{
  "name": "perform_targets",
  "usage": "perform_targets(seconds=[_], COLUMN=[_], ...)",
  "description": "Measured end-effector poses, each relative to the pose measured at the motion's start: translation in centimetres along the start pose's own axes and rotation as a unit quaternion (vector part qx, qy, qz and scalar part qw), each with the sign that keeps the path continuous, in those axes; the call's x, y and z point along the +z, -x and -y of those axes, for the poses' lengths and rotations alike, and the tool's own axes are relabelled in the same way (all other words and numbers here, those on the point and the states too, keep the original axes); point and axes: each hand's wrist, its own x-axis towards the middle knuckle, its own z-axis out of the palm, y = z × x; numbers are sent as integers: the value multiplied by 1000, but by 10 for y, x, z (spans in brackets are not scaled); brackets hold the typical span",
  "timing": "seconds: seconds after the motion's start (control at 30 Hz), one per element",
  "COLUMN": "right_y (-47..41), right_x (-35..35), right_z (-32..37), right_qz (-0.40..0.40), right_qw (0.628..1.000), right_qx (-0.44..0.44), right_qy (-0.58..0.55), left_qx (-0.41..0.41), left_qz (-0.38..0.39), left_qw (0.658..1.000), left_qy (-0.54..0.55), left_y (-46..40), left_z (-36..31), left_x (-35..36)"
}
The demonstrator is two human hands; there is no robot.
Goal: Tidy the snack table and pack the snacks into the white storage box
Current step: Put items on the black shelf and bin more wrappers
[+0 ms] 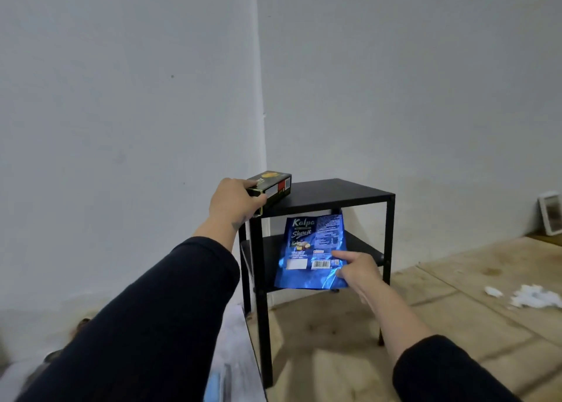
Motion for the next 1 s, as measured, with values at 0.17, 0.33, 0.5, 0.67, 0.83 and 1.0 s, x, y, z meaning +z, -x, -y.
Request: perform_targets(seconds=[0.17,0.33,0.5,0.67,0.83,1.0], right_y=[78,148,204,241,280,331], right_x=[-11,-11,6,41,93,169], right_z=[-16,-40,-44,-44,-45,-43], right_qz=[-13,8,41,109,207,317], right_qw=[1000,1000,999,994,978,948], right_qx=[7,20,24,20,4,-6], right_qy=[26,-4,0,-17,6,34], left_qx=[15,15,9,-43,-158,-280], left_qz=[-13,-45,-65,-71,-93,-123], left_qw=[998,994,992,995,983,948], left_qy=[55,103,108,60,-22,-86], left_y=[63,143,206,270,360,452], left_z=[15,35,74,122,172,222], left_x=[-24,-45,-76,-101,-144,-206])
